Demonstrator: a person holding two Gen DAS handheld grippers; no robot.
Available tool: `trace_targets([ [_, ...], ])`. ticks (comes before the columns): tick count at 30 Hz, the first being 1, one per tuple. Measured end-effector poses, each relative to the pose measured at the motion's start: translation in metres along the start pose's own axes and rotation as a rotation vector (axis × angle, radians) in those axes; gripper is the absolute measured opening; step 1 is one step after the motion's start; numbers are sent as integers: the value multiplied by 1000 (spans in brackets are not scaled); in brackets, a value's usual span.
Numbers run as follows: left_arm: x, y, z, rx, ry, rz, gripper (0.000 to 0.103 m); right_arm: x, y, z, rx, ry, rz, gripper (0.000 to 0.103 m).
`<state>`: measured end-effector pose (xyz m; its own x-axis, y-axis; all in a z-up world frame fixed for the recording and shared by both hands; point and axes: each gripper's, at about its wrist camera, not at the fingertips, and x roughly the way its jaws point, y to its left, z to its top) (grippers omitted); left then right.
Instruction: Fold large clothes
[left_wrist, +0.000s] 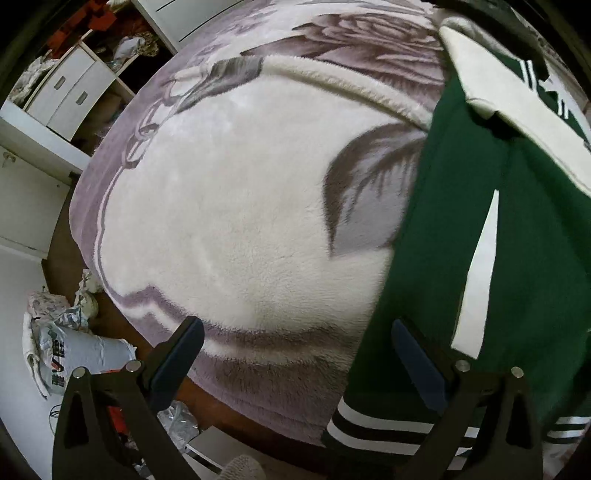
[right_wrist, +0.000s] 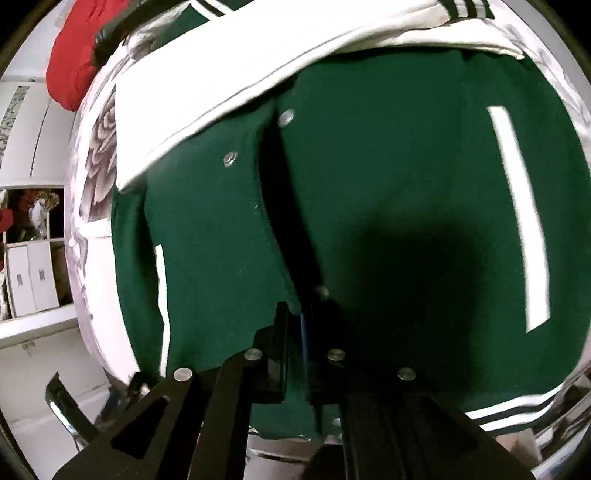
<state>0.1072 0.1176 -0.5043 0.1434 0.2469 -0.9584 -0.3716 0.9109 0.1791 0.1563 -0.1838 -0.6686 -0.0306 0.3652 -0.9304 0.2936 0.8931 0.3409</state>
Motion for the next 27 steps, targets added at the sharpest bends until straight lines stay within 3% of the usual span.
trace_targets([
  [3, -2, -6, 4, 28, 5, -4, 103, 33, -10, 18, 30, 145, 66, 14],
  [5, -7, -11, 11, 45, -2, -6, 103, 21, -14, 20, 32, 111, 112, 21],
  [7, -15, -18, 22, 53, -18, -24, 103, -1, -24, 23, 53, 53, 135, 52],
  [10, -28, -43, 60, 76, -53, -65, 103, -35, -44, 38, 119, -14, 169, 52],
  [12, -37, -65, 92, 99, -92, -91, 103, -56, -66, 58, 136, -44, 144, 52],
  [18, -56, -167, 210, 191, -215, -149, 103, -113, -90, 157, 133, -170, 112, 54],
  [22, -37, -243, 274, 213, -157, -237, 103, -127, -88, 228, 102, -208, 108, 58],
  [24, -17, -284, 299, 227, -89, -257, 103, -130, -90, 255, 86, -213, 90, 59],
  [27, 5, -333, 320, 253, -63, -256, 103, -119, -87, 302, 79, -202, 87, 61],
])
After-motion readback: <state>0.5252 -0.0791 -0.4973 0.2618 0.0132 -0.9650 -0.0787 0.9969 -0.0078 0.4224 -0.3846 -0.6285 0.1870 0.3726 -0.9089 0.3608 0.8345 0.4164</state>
